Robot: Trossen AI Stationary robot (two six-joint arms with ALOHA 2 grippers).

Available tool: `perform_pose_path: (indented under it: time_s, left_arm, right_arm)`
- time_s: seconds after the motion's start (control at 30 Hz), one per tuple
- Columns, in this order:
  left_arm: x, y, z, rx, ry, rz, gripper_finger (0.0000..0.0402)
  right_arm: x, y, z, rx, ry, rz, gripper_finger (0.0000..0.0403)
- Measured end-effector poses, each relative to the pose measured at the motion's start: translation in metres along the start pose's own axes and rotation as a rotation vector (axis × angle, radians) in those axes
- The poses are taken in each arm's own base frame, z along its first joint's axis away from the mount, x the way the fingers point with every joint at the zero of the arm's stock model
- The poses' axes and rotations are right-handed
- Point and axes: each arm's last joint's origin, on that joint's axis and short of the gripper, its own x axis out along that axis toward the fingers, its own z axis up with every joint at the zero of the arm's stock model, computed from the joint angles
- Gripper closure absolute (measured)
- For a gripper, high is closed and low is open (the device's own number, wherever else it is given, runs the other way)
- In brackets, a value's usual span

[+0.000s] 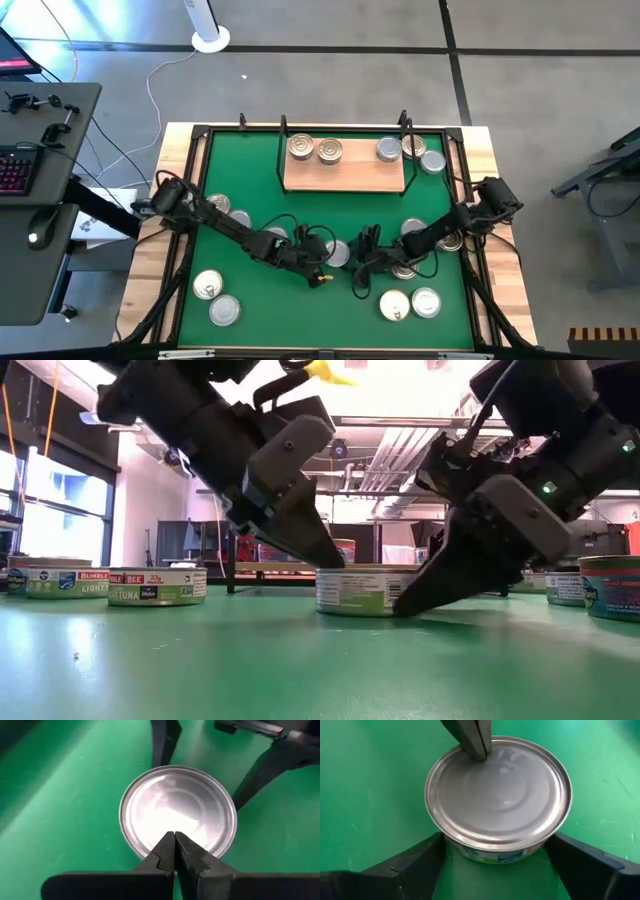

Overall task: Stack canned seafood by type on shelf
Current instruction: Put the green tuna can on the shelf

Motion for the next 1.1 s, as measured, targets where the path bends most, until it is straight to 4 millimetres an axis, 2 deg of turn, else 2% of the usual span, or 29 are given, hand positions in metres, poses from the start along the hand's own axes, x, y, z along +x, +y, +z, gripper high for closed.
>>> perform_pose_path:
  time_s: [0.2,0.33,0.53,0.67,0.8,0.9,1.1]
  left_arm:
    - [0.006,0.000,-0.003,-0.008,0.017,-0.010,0.0401]
    - [0.006,0.000,-0.003,-0.010,0.019,-0.025,0.0401]
    - [0.006,0.000,-0.003,-0.010,0.023,-0.026,0.0401]
    - [0.007,0.001,-0.003,-0.014,0.017,-0.025,0.0401]
    - [0.007,0.001,-0.003,-0.013,0.019,-0.022,0.0401]
    - [0.007,0.001,-0.003,-0.012,0.022,-0.020,0.0401]
    - [0.007,0.001,-0.004,-0.013,0.021,-0.021,0.0401]
  right_arm:
    - [0.002,0.008,0.011,-0.217,0.008,-0.023,0.0047]
    - [0.003,0.015,0.024,-0.288,0.078,-0.074,0.0046]
    - [0.002,0.022,0.040,-0.329,0.168,-0.100,0.0046]
    - [-0.001,0.022,0.049,-0.267,0.275,-0.123,0.0046]
    - [-0.006,0.026,0.046,-0.248,0.290,-0.177,0.0047]
    - [-0.011,0.030,0.035,-0.252,0.271,-0.216,0.0048]
    - [-0.020,0.045,0.018,-0.158,0.122,-0.266,0.0048]
